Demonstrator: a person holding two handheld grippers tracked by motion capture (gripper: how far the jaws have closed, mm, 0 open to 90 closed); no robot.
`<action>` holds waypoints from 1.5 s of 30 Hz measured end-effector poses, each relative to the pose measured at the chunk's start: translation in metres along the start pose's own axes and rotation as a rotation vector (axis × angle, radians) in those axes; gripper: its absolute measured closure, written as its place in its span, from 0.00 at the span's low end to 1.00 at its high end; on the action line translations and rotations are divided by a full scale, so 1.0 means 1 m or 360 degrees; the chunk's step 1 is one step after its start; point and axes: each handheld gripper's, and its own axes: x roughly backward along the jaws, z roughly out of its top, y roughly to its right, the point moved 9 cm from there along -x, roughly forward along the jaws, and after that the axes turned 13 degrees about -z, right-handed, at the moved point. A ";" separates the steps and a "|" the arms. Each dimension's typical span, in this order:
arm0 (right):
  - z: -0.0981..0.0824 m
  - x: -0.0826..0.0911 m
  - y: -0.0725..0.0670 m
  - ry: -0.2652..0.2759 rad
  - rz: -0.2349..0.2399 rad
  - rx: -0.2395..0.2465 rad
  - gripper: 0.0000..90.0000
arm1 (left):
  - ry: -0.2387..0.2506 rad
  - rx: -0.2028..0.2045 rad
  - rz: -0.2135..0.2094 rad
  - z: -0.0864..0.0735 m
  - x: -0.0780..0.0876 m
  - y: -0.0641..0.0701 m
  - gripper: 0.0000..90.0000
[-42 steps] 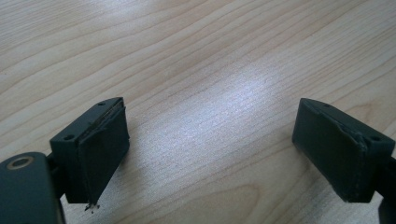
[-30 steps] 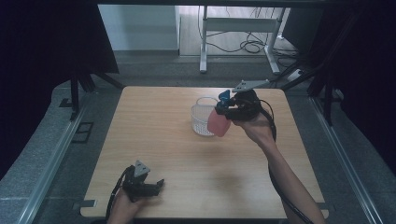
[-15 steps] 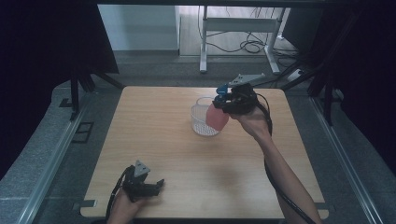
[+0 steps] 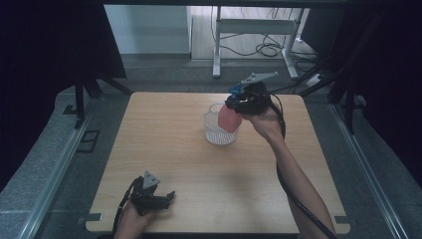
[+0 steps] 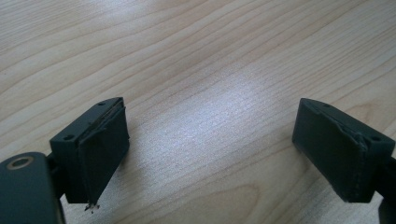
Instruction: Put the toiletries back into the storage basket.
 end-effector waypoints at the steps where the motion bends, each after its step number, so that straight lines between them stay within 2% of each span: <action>1: 0.000 -0.002 0.000 0.0000 -0.0003 -0.0003 0.59 | 0.0000 0.0000 0.0000 0.000 0.000 0.000 0.11; 10: 0.001 -0.016 0.001 -0.0008 -0.0029 -0.0013 0.59 | 0.0000 0.0000 0.0000 0.000 0.000 0.000 0.12; 23: 0.000 -0.038 -0.004 -0.0016 -0.0032 -0.0010 0.59 | -0.0002 -0.0002 0.0000 0.000 0.000 0.000 0.11; 45: -0.018 -0.064 -0.007 -0.0064 -0.0035 -0.0009 0.59 | -0.0007 -0.0002 0.0000 0.000 0.000 0.000 0.12</action>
